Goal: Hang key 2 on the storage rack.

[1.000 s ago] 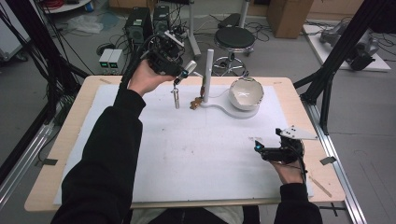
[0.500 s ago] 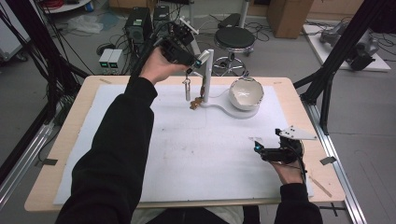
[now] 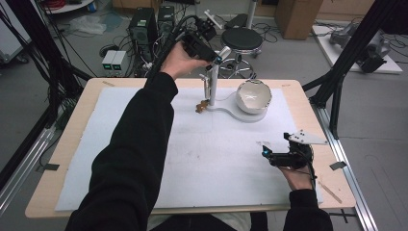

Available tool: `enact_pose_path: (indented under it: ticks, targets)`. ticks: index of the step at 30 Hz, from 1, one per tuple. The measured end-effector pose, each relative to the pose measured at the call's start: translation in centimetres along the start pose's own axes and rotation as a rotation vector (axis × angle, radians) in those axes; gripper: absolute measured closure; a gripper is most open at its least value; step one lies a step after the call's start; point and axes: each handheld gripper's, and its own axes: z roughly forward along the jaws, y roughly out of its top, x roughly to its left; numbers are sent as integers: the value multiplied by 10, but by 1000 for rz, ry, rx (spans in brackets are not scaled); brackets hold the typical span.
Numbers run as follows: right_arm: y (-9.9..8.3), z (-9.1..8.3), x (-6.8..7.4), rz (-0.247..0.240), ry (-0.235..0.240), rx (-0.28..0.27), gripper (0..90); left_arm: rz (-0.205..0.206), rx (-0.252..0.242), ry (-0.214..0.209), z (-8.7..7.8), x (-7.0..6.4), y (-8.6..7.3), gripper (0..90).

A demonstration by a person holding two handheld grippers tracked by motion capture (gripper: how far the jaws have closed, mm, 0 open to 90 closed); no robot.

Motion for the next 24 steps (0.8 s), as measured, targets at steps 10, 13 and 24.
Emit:
enact_pose_path:
  ticks: [10, 13, 24]
  targets:
    - [0, 0, 0, 1, 0, 0, 7, 10, 9, -1, 19, 1, 17, 752]
    - [-1, -2, -1, 5, -1, -1, 7, -5, 13, -3, 25, 5, 16, 752]
    - [-2, -3, -2, 1, -12, 5, 7, -46, -13, -1, 33, 15, 15, 752]
